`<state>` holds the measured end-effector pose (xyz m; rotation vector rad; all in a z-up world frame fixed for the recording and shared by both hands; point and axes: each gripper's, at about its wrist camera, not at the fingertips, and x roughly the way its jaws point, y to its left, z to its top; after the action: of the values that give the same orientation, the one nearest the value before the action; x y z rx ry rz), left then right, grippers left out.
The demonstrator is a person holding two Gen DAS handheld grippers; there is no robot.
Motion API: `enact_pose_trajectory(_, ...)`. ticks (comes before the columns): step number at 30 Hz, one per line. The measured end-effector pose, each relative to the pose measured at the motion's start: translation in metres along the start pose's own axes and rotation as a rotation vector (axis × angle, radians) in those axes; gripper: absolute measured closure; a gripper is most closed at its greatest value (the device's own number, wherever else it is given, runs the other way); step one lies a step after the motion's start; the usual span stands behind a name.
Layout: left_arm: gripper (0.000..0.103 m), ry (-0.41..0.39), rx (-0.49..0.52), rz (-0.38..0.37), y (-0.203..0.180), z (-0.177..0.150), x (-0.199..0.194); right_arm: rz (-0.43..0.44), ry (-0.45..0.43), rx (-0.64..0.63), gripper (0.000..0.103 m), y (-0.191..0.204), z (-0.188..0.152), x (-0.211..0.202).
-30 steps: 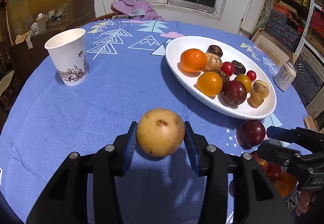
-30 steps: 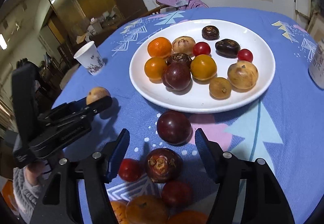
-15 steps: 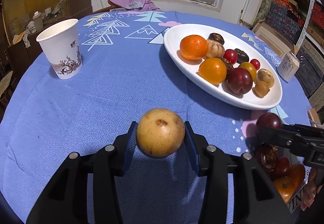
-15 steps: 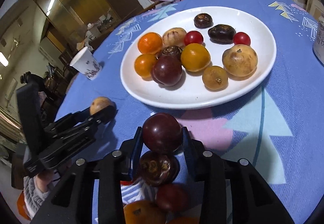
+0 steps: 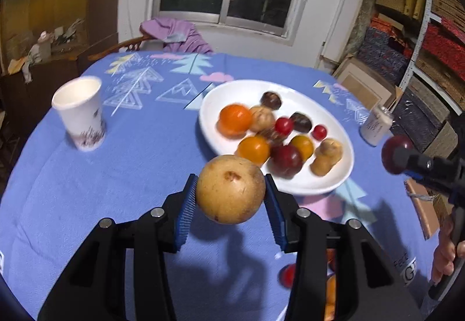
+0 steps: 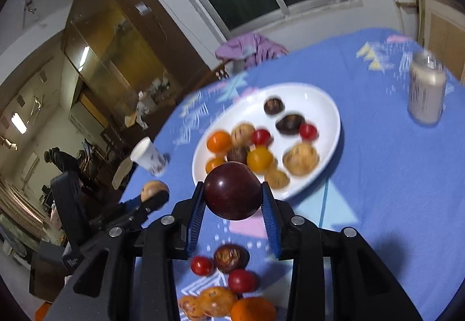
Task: Organize fruits
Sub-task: 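Carry the tan fruit with the left gripper while the right gripper grasps a dark red plum, then lower both fruits onto the white plate and open both grippers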
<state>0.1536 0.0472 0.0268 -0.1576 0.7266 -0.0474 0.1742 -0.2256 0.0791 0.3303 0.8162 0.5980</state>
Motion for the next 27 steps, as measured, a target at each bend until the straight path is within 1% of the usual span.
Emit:
enact_pose_trajectory(3,0.058,-0.019,0.036,-0.003,-0.023,0.025,0.004,-0.018,-0.022,-0.027,0.065,0.008,0.029,0.0)
enact_pose_trajectory(5,0.058,-0.022,0.053,-0.015,-0.037,0.038,0.013,-0.026,-0.021,-0.033,0.065,0.01,0.044,0.012)
enact_pose_trajectory(8,0.058,-0.022,0.069,-0.013,-0.054,0.053,0.032,-0.035,-0.003,-0.009,0.065,0.002,0.057,0.038)
enact_pose_trajectory(10,0.058,-0.01,0.064,-0.011,-0.058,0.061,0.048,-0.061,0.017,0.008,0.065,-0.008,0.059,0.059)
enact_pose_trajectory(13,0.058,0.023,0.038,0.006,-0.052,0.073,0.077,-0.104,0.064,0.014,0.065,-0.025,0.057,0.089)
enact_pose_trajectory(15,0.058,0.053,0.004,0.016,-0.043,0.083,0.098,-0.133,0.086,0.016,0.065,-0.035,0.055,0.101)
enact_pose_trajectory(18,0.058,0.093,-0.049,0.003,-0.033,0.102,0.125,-0.16,0.097,0.001,0.065,-0.041,0.052,0.112)
enact_pose_trajectory(21,0.058,0.125,-0.026,0.036,-0.036,0.119,0.152,-0.169,0.11,-0.023,0.064,-0.039,0.05,0.122)
enact_pose_trajectory(23,0.058,0.147,-0.025,0.051,-0.037,0.123,0.168,-0.166,0.126,-0.033,0.063,-0.038,0.05,0.129)
enact_pose_trajectory(24,0.058,0.16,-0.027,0.053,-0.037,0.124,0.175,-0.165,0.131,-0.031,0.06,-0.039,0.05,0.131)
enact_pose_trajectory(25,0.057,0.168,-0.029,0.055,-0.037,0.124,0.18,-0.159,0.131,-0.018,0.049,-0.041,0.05,0.131)
enact_pose_trajectory(26,0.055,0.166,-0.026,0.058,-0.036,0.123,0.182,-0.154,0.121,-0.008,0.045,-0.042,0.051,0.129)
enact_pose_trajectory(27,0.047,0.155,-0.021,0.067,-0.036,0.122,0.18,-0.152,0.107,-0.004,0.045,-0.042,0.052,0.125)
